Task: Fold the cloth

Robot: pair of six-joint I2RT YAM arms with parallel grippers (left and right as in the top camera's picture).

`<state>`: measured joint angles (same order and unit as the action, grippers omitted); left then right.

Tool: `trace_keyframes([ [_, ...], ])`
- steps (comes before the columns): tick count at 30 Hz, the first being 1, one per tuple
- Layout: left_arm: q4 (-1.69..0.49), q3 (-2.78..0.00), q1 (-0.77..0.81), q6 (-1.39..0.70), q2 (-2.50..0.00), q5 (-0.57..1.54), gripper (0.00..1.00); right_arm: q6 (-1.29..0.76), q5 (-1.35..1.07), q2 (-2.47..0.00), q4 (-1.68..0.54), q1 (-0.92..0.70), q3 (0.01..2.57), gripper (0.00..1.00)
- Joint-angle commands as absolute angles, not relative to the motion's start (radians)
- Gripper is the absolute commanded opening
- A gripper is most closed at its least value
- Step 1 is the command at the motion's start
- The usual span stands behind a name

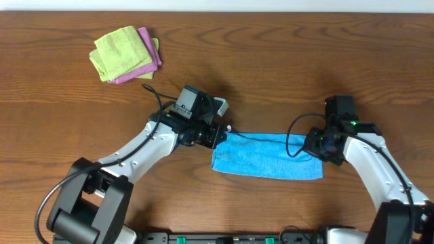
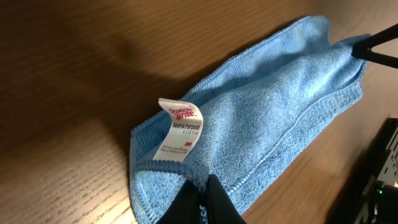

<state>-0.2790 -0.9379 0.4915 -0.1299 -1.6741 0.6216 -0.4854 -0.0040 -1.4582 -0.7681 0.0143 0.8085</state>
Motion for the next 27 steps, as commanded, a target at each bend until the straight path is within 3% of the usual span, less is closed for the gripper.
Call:
trace_keyframes([
  [1, -0.274, -0.970, 0.480, -0.110, -1.705, 0.622, 0.06, -0.462, -0.001, -1.461, -0.757, 0.034, 0.823, 0.02],
  [27, -0.453, -1.032, 0.483, -0.054, -1.757, 0.680, 0.06, -0.436, -0.015, -1.461, -0.820, 0.066, 0.839, 0.01],
])
